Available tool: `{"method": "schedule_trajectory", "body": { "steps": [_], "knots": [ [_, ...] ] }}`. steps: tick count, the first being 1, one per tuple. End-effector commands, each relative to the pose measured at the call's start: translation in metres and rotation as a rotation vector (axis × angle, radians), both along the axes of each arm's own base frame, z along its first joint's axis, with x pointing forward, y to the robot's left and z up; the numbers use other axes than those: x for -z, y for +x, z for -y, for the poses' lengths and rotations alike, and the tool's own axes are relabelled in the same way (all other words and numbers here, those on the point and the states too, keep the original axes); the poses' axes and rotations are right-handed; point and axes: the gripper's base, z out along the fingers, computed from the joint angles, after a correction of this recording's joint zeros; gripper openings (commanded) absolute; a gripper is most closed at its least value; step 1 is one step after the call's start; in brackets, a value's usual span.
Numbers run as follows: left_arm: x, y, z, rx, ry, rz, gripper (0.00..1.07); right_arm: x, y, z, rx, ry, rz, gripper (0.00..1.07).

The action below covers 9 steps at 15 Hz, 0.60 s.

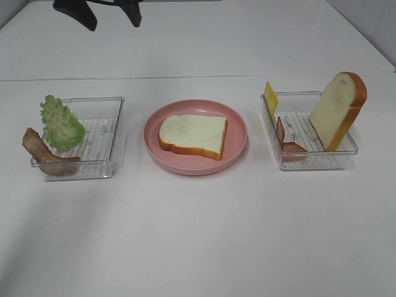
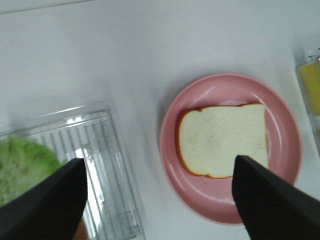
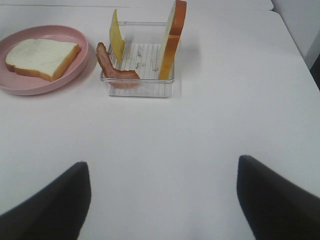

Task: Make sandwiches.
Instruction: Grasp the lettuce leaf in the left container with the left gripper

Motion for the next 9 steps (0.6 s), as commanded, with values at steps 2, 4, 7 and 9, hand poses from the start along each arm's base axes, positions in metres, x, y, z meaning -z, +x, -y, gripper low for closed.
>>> {"method": "schedule_trajectory", "body": {
  "steps": [2, 4, 7, 9],
  "knots": [
    [-0.001, -0.016, -0.048, -0.085, 0.037, -0.114, 0.75, 0.0, -0.001, 0.0, 0.004, -0.009, 0.024, 0.76],
    [0.013, -0.016, -0.072, -0.134, 0.069, -0.163, 0.75, 0.0, -0.001, 0.0, 0.004, -0.009, 0.024, 0.76],
    [0.043, -0.018, -0.102, -0.186, 0.172, -0.25, 0.75, 0.0, -0.001, 0.0, 0.004, -0.009, 0.024, 0.76],
    [0.062, -0.012, -0.114, -0.209, 0.2, -0.284, 0.75, 0.0, -0.001, 0.0, 0.004, -0.01, 0.024, 0.76]
  ]
}}
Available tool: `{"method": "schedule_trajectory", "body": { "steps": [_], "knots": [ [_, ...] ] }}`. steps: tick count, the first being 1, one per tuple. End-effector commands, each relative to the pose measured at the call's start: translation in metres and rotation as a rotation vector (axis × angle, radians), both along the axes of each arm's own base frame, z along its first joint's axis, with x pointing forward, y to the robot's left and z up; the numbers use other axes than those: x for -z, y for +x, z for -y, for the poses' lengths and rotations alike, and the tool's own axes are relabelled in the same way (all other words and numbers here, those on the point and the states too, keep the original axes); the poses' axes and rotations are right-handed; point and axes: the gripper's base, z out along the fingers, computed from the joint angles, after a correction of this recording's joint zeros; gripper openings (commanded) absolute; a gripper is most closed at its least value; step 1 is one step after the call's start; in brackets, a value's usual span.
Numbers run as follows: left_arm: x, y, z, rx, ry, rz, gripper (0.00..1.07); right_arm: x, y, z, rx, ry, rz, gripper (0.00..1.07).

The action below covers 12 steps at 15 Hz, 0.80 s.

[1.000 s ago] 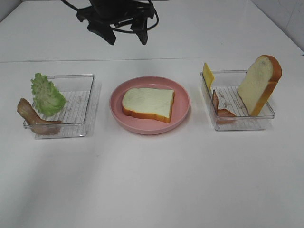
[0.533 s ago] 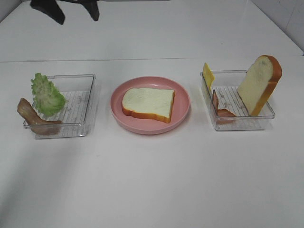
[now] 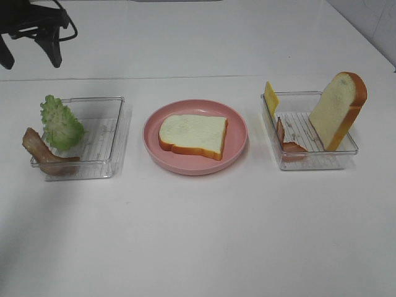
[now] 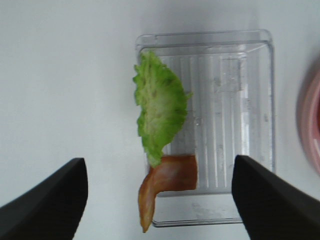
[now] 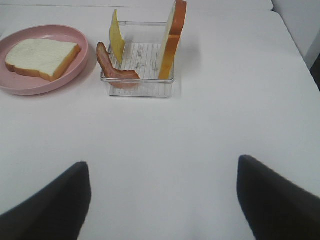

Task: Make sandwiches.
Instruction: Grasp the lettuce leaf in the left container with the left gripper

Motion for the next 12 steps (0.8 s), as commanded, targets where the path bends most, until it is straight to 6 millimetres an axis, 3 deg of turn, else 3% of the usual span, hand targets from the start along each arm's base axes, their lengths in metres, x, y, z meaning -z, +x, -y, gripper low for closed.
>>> {"method": "schedule_trajectory", "body": {
  "steps": [1, 7, 8, 12],
  "knots": [
    [0.025, 0.001, -0.008, -0.013, 0.026, -0.106, 0.75, 0.0, -0.001, 0.0, 0.004, -0.009, 0.024, 0.76],
    [0.096, 0.021, -0.002, -0.015, 0.005, -0.187, 0.74, 0.0, -0.001, 0.0, 0.004, -0.009, 0.024, 0.76],
    [0.097, 0.022, -0.002, -0.015, 0.005, -0.187, 0.73, 0.0, -0.001, 0.0, 0.004, -0.009, 0.024, 0.76],
    [0.099, 0.025, -0.002, -0.015, 0.003, -0.163, 0.38, 0.0, -0.001, 0.0, 0.004, -0.009, 0.024, 0.76]
  ]
}}
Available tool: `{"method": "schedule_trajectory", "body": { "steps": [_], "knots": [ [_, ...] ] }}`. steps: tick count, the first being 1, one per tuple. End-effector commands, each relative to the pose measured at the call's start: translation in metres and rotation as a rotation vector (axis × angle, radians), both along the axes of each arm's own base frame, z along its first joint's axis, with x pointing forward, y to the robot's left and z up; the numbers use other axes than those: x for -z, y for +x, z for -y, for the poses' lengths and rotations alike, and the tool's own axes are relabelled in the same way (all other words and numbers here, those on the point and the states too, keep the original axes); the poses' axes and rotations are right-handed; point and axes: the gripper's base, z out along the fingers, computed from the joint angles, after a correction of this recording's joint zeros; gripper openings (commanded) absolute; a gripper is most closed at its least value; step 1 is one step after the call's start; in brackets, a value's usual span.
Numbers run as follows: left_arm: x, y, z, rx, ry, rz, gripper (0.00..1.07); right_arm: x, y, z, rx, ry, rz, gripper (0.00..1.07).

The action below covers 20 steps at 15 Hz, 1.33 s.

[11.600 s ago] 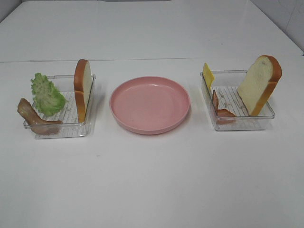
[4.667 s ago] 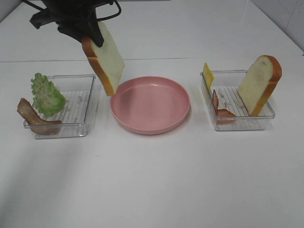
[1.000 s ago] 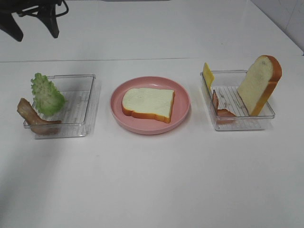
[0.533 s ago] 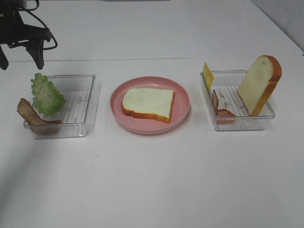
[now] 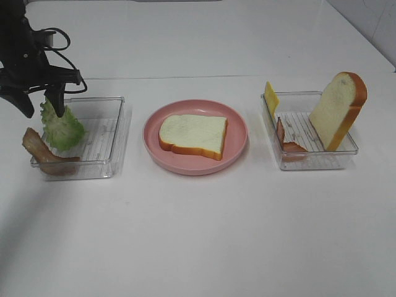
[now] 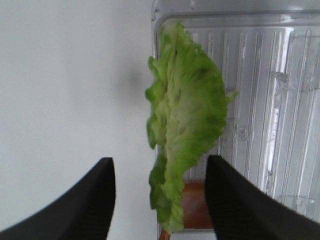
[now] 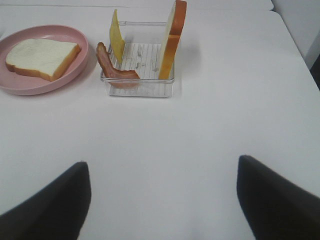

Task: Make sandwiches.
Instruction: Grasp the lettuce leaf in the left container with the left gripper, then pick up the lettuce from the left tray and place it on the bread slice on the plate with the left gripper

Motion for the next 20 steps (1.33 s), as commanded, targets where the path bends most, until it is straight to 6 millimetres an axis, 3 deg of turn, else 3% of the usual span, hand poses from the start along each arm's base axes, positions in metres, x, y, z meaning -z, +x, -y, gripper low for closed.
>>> {"method": "schedule_trajectory", "body": {
  "steps": [1, 5, 8, 12, 13, 14, 16, 20],
  "knots": [
    [0.004, 0.0, 0.003, 0.001, -0.008, -0.003, 0.29, 0.0, -0.001, 0.0, 0.004, -0.009, 0.024, 0.76],
    [0.004, 0.0, 0.003, 0.001, -0.008, -0.009, 0.02, 0.0, -0.001, 0.0, 0.004, -0.009, 0.024, 0.76],
    [-0.009, 0.001, 0.003, 0.005, -0.01, -0.01, 0.0, 0.0, -0.001, 0.0, 0.004, -0.009, 0.024, 0.76],
    [-0.058, 0.006, 0.011, 0.005, -0.098, 0.09, 0.0, 0.0, -0.001, 0.0, 0.004, -0.009, 0.024, 0.76],
    [-0.084, 0.008, 0.025, 0.035, -0.23, 0.17, 0.0, 0.0, -0.001, 0.0, 0.004, -0.009, 0.024, 0.76],
    [-0.094, 0.008, 0.036, 0.066, -0.322, 0.213, 0.0, 0.0, -0.001, 0.0, 0.004, -0.009, 0.024, 0.76],
    [-0.097, 0.009, 0.052, 0.091, -0.434, 0.236, 0.0, 0.0, -0.001, 0.0, 0.004, -0.009, 0.024, 0.76],
    [-0.089, 0.006, 0.12, 0.221, -0.643, 0.258, 0.0, 0.0, -0.001, 0.0, 0.004, -0.009, 0.024, 0.76]
  ]
}}
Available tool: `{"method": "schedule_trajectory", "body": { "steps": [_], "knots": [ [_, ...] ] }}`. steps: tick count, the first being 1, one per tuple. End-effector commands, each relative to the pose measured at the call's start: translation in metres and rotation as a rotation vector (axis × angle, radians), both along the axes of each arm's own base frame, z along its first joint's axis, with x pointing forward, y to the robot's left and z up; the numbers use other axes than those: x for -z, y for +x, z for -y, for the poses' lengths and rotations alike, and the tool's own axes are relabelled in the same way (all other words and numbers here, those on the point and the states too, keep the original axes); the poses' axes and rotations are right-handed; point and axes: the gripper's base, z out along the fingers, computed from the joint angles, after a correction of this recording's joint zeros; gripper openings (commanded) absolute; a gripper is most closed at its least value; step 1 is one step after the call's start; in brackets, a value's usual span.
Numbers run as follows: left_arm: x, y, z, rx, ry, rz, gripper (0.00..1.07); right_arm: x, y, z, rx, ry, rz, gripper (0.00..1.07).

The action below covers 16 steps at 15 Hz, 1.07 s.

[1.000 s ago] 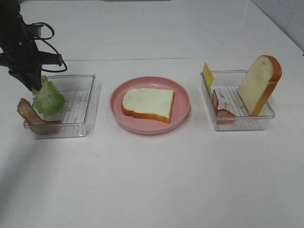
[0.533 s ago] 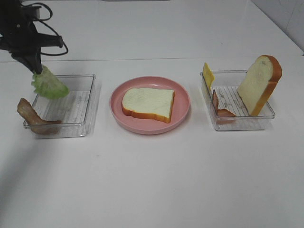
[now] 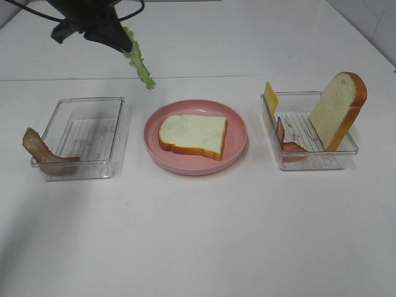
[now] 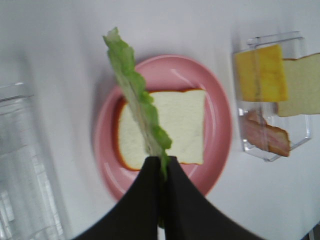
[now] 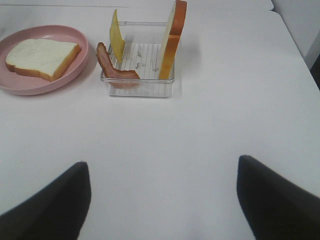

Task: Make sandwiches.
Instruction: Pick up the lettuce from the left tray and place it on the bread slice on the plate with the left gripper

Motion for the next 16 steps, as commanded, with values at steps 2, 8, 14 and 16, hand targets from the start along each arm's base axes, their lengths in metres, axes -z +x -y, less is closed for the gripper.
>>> {"method": "schedule_trajectory", "body": {
  "steps": [2, 8, 14, 16],
  "knots": [
    [0.016, -0.004, 0.058, 0.076, -0.105, 0.025, 0.0, 0.0, -0.001, 0.0, 0.004, -0.009, 0.024, 0.76],
    [0.065, -0.021, 0.139, 0.145, -0.136, -0.004, 0.0, 0.0, -0.001, 0.0, 0.003, -0.009, 0.024, 0.76],
    [0.092, -0.018, 0.127, 0.194, 0.057, -0.008, 0.0, 0.0, -0.001, 0.0, 0.004, -0.01, 0.024, 0.76],
    [0.098, -0.019, 0.122, 0.222, 0.116, -0.023, 0.0, 0.0, -0.001, 0.0, 0.004, -0.01, 0.024, 0.76]
  ]
}}
